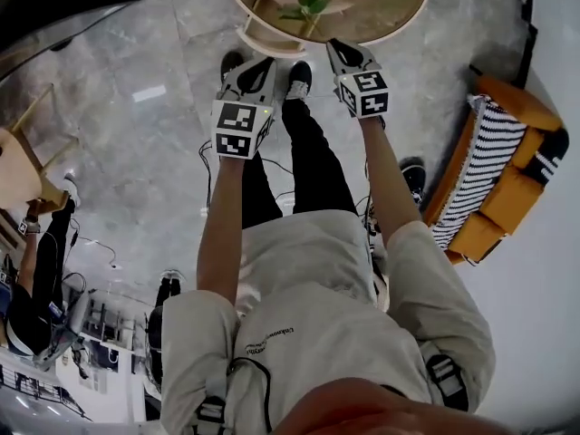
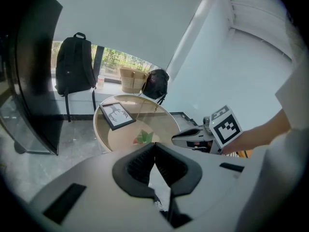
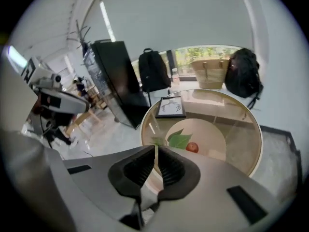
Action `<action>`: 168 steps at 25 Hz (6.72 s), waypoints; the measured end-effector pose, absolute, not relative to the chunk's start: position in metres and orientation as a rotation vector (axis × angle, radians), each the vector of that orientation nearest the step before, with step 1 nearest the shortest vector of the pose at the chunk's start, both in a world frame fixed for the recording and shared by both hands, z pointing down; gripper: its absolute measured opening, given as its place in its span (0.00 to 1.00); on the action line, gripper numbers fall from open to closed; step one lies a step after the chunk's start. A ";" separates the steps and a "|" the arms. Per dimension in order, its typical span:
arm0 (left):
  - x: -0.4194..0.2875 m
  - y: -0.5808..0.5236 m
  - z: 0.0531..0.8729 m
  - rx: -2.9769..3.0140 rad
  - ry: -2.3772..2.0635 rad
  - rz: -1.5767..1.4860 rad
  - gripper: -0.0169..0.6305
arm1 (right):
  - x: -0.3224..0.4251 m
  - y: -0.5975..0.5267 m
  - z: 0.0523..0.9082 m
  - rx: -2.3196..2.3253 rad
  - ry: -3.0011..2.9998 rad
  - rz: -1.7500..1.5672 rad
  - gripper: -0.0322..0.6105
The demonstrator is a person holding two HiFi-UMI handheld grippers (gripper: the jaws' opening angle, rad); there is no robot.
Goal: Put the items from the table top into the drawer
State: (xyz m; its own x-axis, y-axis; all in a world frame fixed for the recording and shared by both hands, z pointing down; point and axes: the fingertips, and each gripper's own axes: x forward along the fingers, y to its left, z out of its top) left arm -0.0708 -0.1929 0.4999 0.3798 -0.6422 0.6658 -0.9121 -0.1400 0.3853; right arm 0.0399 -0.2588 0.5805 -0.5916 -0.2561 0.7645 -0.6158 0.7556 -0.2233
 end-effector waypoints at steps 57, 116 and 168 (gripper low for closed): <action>-0.153 -0.036 0.719 1.659 -1.435 0.314 0.06 | -0.083 -0.171 0.763 0.253 -2.102 0.127 0.11; -0.129 0.025 0.869 1.567 -1.450 0.332 0.06 | -0.007 -0.126 1.025 0.603 -1.880 0.548 0.11; 0.145 0.201 0.353 1.907 -1.415 0.399 0.06 | 0.252 0.147 0.326 0.887 -2.422 0.646 0.11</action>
State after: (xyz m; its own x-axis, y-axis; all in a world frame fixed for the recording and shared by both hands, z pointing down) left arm 0.1446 0.2011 0.3530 0.3506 -0.7000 0.6222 -0.9219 -0.1408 0.3610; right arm 0.2517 0.1473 0.3264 -0.6761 -0.4600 0.5756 -0.6856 0.6790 -0.2627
